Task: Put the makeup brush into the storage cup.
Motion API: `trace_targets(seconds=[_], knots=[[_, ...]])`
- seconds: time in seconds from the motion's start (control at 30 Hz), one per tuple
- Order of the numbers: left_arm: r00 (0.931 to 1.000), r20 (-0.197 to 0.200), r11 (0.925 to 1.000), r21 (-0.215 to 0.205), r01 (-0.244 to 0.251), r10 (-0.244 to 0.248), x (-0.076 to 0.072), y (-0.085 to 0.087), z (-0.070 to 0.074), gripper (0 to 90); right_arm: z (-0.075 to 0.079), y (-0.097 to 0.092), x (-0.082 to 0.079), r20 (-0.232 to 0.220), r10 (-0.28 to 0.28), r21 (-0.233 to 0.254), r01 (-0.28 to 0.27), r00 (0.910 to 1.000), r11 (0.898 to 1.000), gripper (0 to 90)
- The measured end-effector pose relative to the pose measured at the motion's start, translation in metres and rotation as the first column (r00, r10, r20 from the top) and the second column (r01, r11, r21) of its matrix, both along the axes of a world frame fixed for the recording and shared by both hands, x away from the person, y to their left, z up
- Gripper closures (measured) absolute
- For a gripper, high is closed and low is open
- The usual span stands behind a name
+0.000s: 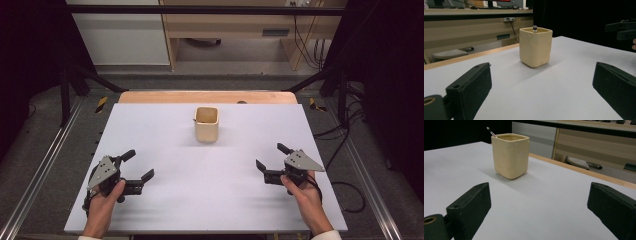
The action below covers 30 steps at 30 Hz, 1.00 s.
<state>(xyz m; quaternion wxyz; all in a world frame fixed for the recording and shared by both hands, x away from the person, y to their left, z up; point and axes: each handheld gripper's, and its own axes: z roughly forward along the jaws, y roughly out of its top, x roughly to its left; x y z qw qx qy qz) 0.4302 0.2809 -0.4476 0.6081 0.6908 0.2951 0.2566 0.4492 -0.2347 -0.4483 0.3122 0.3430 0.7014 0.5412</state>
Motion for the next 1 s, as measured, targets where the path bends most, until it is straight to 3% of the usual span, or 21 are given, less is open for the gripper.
trace_targets(seconds=[0.7,1.0], knots=[[1.0,0.003,1.0,0.005,0.004,-0.004,-0.005,0.007,0.001,1.9,-0.011,-0.018,-0.016,-0.019,-0.03,0.048,0.031,0.9994,0.998,4.7],[1.0,0.002,1.0,0.006,0.004,-0.004,-0.007,0.009,0.0,1.9,-0.014,-0.027,-0.023,-0.005,-0.043,0.063,0.044,0.999,0.997,4.8]])
